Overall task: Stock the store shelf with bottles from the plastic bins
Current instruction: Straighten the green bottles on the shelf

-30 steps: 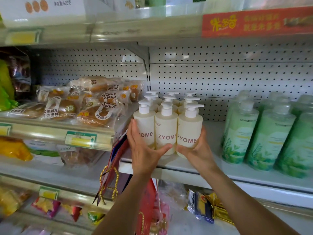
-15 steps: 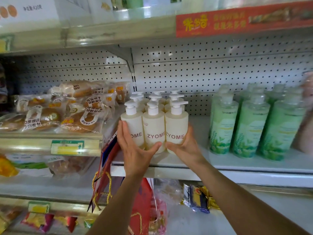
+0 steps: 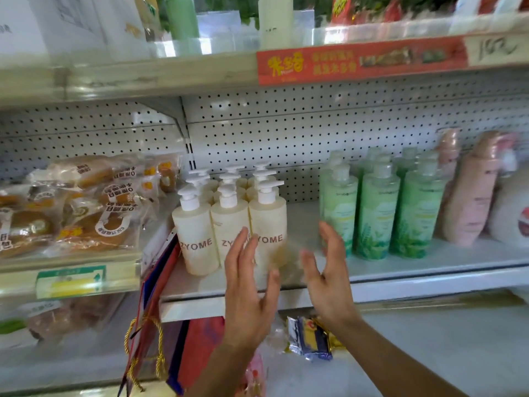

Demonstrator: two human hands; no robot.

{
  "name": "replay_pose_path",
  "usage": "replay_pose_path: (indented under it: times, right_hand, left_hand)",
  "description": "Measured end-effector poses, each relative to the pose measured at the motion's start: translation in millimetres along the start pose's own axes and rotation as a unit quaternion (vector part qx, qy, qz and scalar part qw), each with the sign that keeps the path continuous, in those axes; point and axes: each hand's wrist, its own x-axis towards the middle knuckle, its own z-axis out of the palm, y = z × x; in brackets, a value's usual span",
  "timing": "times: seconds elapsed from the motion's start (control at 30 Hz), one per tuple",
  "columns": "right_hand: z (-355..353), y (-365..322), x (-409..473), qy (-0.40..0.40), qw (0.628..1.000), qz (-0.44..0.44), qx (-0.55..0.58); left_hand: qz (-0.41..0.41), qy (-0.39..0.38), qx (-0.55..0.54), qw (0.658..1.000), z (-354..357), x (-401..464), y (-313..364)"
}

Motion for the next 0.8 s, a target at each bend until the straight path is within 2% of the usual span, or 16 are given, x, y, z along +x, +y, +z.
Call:
replay_pose_path:
  times: [0.07,0.13,0.2,0.27,0.33,0.43,0.8]
  right_hand:
    - [-17,5,-1,0.056,0.998,-0.018,-0.022]
    - [-30,8,0,0.061,0.998,0.005,-0.024]
    - [-43,10,2,0.016,0.999,0.041,-0.025]
    - [-54,11,4,-0.042,0.996,0.073,-0.03]
    - [-60,12,8,-0.085,0.992,0.096,-0.017]
    - [-64,10,14,-0.113,0.988,0.101,0.005]
    - [-73,19,29,-0.158,0.98,0.12,0.019]
  left_hand:
    - [-0.002,-0.057,-0.027,0.998,15,-4,14]
    - [-0.039,-0.113,-0.057,0.991,32,-2,26]
    - [-0.124,-0.15,-0.111,0.975,51,6,39]
    - [-0.225,-0.18,-0.174,0.941,67,17,52]
    - [-0.274,-0.196,-0.197,0.921,80,30,61]
    - [-0.29,-0.199,-0.22,0.91,94,44,66]
    - [-0.295,-0.12,-0.261,0.911,111,48,51]
